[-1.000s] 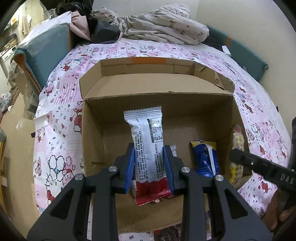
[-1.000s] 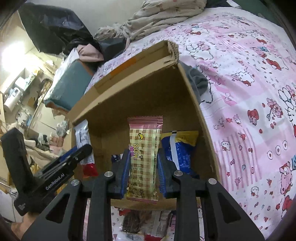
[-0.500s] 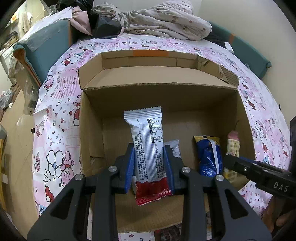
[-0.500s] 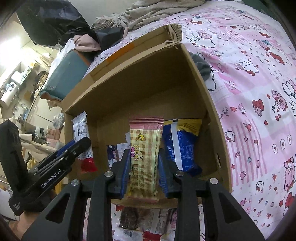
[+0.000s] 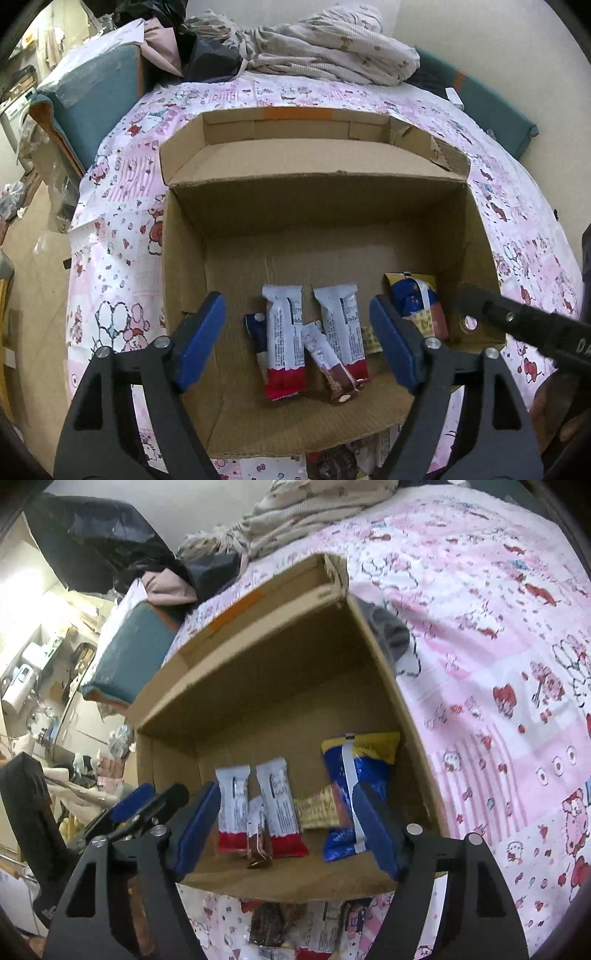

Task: Organize snacks
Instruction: 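Withdraw both tools from the box back toward the snack pile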

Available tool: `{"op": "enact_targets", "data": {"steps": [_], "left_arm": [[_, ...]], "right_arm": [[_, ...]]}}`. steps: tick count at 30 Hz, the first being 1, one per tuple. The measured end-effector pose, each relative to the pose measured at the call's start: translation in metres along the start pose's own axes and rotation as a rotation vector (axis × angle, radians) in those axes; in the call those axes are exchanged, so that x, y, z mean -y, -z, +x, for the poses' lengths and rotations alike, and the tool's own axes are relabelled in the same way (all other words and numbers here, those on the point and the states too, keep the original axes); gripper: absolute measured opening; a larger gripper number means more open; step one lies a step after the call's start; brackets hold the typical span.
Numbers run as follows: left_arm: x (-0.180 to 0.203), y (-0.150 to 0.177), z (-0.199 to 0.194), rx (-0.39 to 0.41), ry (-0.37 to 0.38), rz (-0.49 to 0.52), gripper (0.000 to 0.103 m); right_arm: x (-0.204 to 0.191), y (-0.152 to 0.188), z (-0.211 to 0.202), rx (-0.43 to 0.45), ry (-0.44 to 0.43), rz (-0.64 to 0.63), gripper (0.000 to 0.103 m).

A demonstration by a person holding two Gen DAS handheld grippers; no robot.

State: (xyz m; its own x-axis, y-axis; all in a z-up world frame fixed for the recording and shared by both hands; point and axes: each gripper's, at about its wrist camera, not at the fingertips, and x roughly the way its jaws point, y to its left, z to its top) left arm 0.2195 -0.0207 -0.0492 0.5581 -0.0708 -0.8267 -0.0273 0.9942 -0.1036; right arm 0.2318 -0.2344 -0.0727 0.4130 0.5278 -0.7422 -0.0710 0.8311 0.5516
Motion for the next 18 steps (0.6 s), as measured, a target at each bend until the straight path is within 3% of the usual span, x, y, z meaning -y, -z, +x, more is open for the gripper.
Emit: {"op": "enact_targets", "data": {"steps": [15,18], "left_arm": [[-0.009,0.001,-0.024,0.054,-0.012,-0.053,0.078],[-0.010,0.003,-0.033,0.058,-0.005,-0.057,0.078]], "right_arm": [[-0.017,0.002,-0.016,0.010,0.014,-0.035,0.077],[-0.021,0.005,-0.022,0.020,0.012,-0.055,0.087]]}}
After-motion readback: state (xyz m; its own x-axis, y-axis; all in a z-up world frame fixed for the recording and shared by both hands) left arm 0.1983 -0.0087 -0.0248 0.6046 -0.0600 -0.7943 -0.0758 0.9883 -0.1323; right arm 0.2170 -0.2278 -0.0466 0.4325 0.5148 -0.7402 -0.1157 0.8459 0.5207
